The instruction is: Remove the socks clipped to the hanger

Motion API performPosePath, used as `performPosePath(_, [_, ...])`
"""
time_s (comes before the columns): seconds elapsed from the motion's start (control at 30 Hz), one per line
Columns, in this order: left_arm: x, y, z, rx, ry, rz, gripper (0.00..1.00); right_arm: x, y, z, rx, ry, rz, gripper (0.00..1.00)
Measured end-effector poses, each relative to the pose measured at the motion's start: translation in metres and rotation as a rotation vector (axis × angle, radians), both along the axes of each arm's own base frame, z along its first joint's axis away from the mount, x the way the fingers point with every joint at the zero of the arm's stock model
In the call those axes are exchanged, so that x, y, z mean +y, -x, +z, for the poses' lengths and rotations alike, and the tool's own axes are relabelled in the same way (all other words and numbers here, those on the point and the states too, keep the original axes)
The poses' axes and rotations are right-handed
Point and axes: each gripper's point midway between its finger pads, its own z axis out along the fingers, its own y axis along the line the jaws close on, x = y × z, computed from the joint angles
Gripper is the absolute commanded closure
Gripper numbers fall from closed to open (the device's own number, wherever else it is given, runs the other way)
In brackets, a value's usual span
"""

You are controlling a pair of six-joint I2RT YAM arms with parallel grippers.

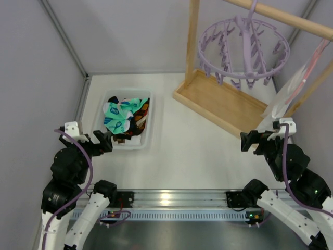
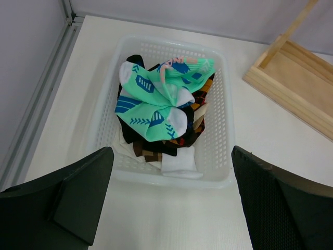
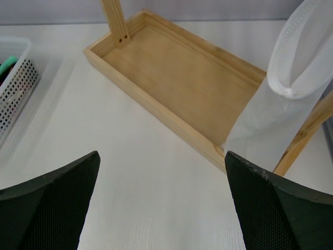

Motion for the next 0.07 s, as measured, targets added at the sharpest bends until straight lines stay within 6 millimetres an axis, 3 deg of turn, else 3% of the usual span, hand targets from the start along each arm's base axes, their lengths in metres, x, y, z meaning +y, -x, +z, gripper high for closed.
performPosePath(0.07, [0.0007, -0.0001, 0.0000, 0.000, 0.000, 0.004, 0.02, 0.0007, -0.0008, -0.0009, 0.004, 0.004, 0.000, 0.01])
